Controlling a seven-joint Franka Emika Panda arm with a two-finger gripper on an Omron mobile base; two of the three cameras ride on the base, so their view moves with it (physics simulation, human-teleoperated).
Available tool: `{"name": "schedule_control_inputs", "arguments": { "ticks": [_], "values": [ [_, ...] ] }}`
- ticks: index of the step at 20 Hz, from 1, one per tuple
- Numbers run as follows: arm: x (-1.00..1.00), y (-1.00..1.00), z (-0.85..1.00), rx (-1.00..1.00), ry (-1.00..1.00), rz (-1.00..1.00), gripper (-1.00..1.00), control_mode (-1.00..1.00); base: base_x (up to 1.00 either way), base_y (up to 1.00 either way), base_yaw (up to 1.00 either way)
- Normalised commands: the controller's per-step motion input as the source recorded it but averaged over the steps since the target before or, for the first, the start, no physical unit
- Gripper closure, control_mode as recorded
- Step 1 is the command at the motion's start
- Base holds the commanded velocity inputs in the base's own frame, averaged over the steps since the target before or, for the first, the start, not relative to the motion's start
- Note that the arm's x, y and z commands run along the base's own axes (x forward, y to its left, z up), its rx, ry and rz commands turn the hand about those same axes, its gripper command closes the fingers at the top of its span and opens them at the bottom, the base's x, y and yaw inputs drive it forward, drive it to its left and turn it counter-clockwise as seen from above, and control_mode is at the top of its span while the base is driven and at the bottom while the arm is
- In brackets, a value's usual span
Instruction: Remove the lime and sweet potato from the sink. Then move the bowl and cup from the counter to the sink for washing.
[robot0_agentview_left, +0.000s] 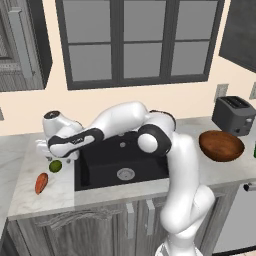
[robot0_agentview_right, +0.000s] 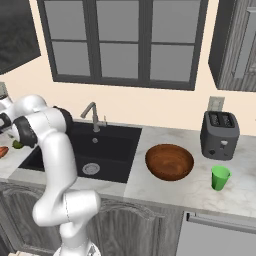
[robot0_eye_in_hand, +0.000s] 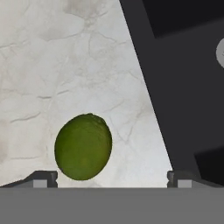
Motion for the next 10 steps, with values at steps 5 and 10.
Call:
{"name": "schedule_control_inputs", "arguments": {
  "ticks": [5,10],
  "values": [
    [-0.10,-0.41,0.14,-0.01,0.00,-0.06,-1.00,-1.00,0.00,0.00,0.00],
    [-0.17,-0.38,0.15,0.00,0.00,-0.04,-1.00,-1.00,0.00,0.00,0.00]
  ]
}}
